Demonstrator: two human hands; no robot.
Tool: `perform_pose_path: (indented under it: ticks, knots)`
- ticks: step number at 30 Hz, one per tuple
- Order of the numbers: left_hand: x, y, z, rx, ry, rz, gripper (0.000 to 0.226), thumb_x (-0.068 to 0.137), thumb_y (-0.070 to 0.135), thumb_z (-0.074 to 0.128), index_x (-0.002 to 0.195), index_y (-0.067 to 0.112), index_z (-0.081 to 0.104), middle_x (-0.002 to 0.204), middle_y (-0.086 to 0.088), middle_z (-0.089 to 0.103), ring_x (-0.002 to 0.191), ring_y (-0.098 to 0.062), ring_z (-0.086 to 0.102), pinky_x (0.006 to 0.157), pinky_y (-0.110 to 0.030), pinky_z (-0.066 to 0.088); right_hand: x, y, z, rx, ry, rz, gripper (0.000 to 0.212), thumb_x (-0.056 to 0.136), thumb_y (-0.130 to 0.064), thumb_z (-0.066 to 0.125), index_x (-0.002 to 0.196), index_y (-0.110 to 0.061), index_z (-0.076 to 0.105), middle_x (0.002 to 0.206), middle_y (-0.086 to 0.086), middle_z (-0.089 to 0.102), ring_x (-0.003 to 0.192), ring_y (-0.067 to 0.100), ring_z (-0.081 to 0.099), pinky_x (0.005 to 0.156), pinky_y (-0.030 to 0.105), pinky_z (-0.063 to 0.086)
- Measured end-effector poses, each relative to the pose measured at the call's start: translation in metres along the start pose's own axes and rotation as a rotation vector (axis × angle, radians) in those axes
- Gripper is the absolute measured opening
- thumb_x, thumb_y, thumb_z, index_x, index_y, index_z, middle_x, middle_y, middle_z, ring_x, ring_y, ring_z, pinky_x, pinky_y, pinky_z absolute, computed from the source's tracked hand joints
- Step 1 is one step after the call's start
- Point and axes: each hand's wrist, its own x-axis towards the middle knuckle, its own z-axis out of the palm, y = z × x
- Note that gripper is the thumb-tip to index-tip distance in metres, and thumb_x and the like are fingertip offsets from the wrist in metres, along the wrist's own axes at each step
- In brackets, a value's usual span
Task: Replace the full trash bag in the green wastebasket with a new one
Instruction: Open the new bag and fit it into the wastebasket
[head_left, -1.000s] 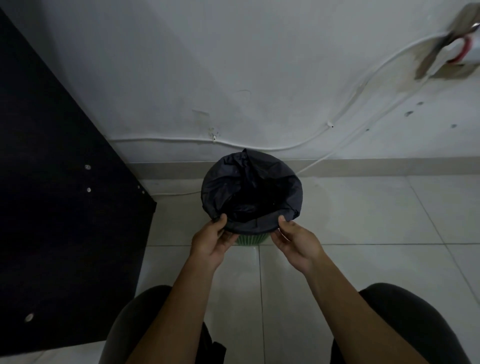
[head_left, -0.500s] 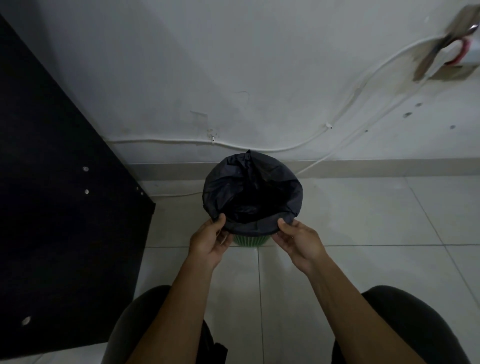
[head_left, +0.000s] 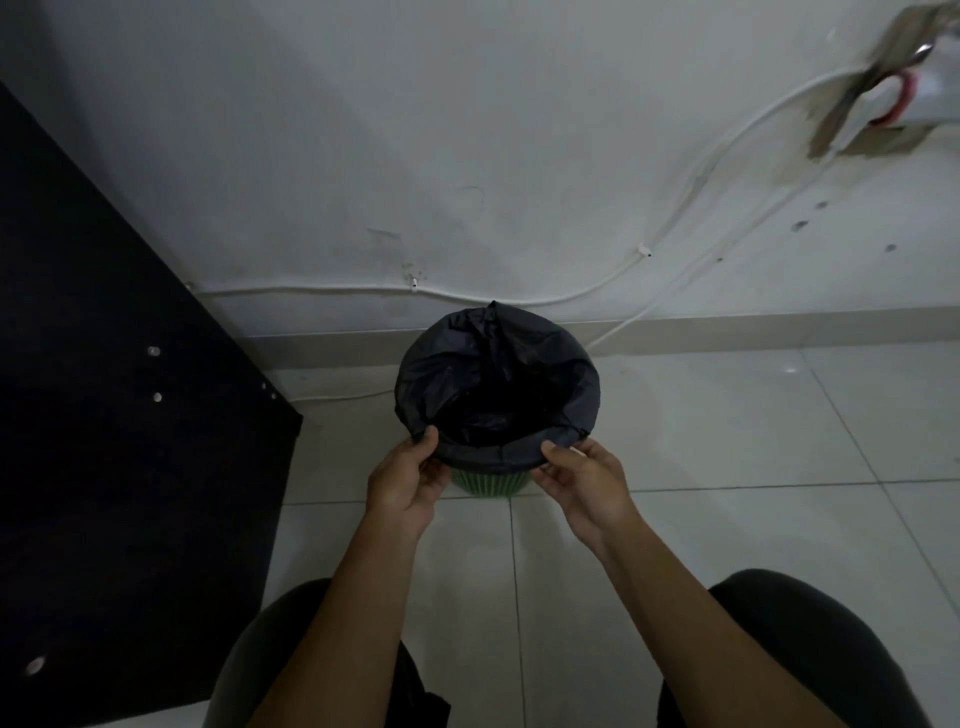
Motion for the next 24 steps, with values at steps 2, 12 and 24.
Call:
perform_pose_path:
  ticks: [2, 12, 24]
  knots:
    - [0.004, 0.000, -0.002, -0.009, -0.008, -0.014, 0.019, 0.093, 0.010, 0.061, 0.111, 0.005, 0.064, 0.116, -0.012, 0.066, 0.106, -0.022, 0.060, 0.097, -0.035, 0.049, 0.001, 0.004, 0.001, 0.005, 0.000, 0.005, 0.019, 0.085, 0.008, 0.065, 0.088, -0.010, 0.056, 0.085, 0.014, 0.063, 0.073, 0.023, 0.061, 0.065, 0.031, 0.058]
    - [0.012, -0.002, -0.008, 0.079, 0.027, 0.082, 0.035, 0.092, 0.003, 0.061, 0.127, 0.001, 0.059, 0.124, -0.015, 0.065, 0.113, -0.027, 0.062, 0.094, -0.035, 0.051, -0.002, 0.007, 0.003, 0.033, 0.014, -0.016, 0.024, 0.085, 0.008, 0.064, 0.091, -0.012, 0.053, 0.087, 0.012, 0.067, 0.076, 0.021, 0.064, 0.070, 0.031, 0.054]
    - [-0.025, -0.019, 0.017, 0.308, 0.184, 0.150, 0.054, 0.082, 0.055, 0.068, 0.122, 0.021, 0.056, 0.116, 0.002, 0.064, 0.105, -0.020, 0.060, 0.089, -0.044, 0.047, -0.010, 0.020, 0.019, -0.010, 0.011, -0.027, 0.020, 0.087, 0.002, 0.067, 0.097, -0.008, 0.054, 0.092, 0.013, 0.065, 0.087, 0.022, 0.068, 0.076, 0.031, 0.060]
